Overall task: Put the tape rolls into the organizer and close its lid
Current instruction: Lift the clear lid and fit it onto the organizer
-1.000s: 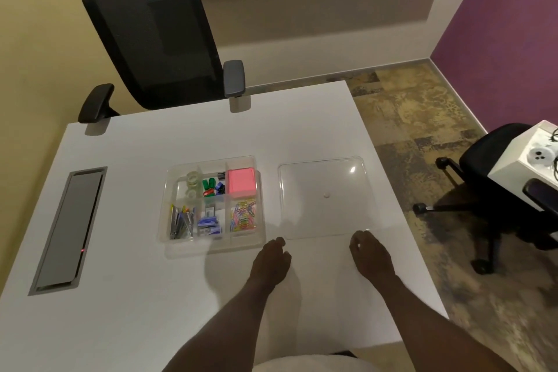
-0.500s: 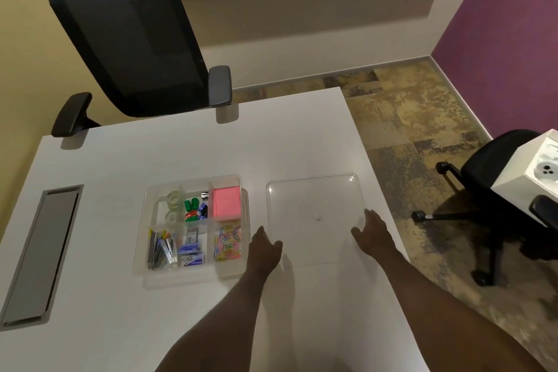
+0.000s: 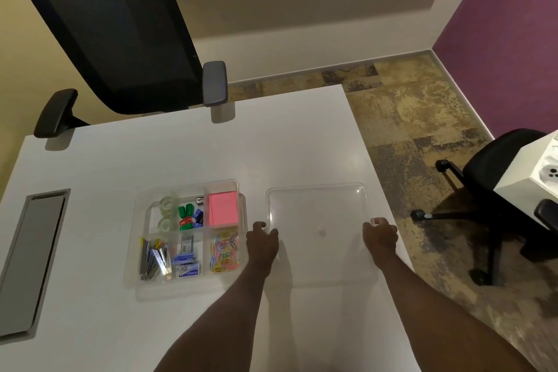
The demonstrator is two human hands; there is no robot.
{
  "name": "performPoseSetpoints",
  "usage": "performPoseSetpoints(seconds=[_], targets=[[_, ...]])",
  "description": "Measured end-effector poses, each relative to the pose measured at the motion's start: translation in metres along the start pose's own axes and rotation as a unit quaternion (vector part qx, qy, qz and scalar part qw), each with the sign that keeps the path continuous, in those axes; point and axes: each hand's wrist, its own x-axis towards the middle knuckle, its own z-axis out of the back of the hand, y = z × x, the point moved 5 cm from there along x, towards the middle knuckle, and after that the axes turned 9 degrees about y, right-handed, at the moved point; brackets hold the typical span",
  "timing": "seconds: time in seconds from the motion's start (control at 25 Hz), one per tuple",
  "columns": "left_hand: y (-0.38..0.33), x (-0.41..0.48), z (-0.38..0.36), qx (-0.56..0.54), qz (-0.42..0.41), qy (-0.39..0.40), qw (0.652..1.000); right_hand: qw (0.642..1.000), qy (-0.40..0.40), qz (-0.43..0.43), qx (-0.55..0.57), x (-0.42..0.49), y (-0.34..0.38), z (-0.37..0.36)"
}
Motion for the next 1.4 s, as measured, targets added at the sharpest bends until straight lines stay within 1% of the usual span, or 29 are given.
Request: performPoseSetpoints(seconds=[0.08,0.16,0.24,0.36,0.4,0.48,0.56,0.6,0.72,0.8,0.88,0.96,1.04,1.12,1.2,1.28,1.4], targets=[[-0.005,-0.006,0.002,-0.011,-0.041,-0.021,0.999,0.998,-0.039,0.012,0.037,-0.008,-0.001,0.003],[-0.013,-0.015,0.005,-0.037,-0.081,-0.043,0.995,0.996,-0.06,0.033,0.055,-0.018,0.002,0.008],[-0.021,-0.027,0.013,-0.074,-0.118,-0.067,0.988,0.994,-0.068,0.065,0.057,-0.027,0.008,0.014],[-0.028,-0.039,0.036,-0.091,-0.167,-0.087,0.978,0.99,-0.056,0.109,0.067,-0.04,0.023,0.025],[-0.03,-0.042,0.046,-0.09,-0.176,-0.085,0.977,0.988,-0.05,0.131,0.059,-0.046,0.03,0.027],[-0.033,-0.048,0.073,-0.084,-0.191,-0.089,0.974,0.98,-0.054,0.19,0.003,-0.062,0.047,0.026],[-0.039,-0.054,0.104,-0.056,-0.211,-0.125,0.968,0.967,-0.068,0.241,-0.055,-0.082,0.065,0.019],[-0.042,-0.058,0.119,-0.044,-0.224,-0.148,0.962,0.961,-0.072,0.26,-0.067,-0.093,0.073,0.013],[-0.046,-0.076,0.164,-0.046,-0.268,-0.208,0.939,0.932,-0.124,0.319,-0.118,-0.133,0.101,-0.006],[-0.045,-0.086,0.193,-0.043,-0.282,-0.224,0.932,0.917,-0.139,0.35,-0.132,-0.155,0.121,-0.016],[-0.043,-0.094,0.221,-0.083,-0.285,-0.209,0.932,0.918,-0.097,0.38,-0.068,-0.173,0.14,-0.025],[-0.04,-0.098,0.247,-0.12,-0.283,-0.185,0.933,0.917,-0.025,0.397,0.024,-0.186,0.158,-0.03],[-0.034,-0.095,0.272,-0.184,-0.262,-0.148,0.936,0.913,0.035,0.396,0.094,-0.198,0.171,-0.036],[-0.027,-0.092,0.292,-0.268,-0.236,-0.096,0.929,0.906,0.106,0.366,0.182,-0.206,0.178,-0.044],[-0.02,-0.093,0.31,-0.31,-0.241,-0.056,0.918,0.896,0.168,0.32,0.26,-0.212,0.181,-0.052],[-0.01,-0.095,0.326,-0.302,-0.256,-0.032,0.918,0.893,0.202,0.287,0.282,-0.218,0.181,-0.062],[0.008,-0.092,0.343,-0.239,-0.236,-0.002,0.942,0.904,0.222,0.278,0.236,-0.227,0.178,-0.078]])
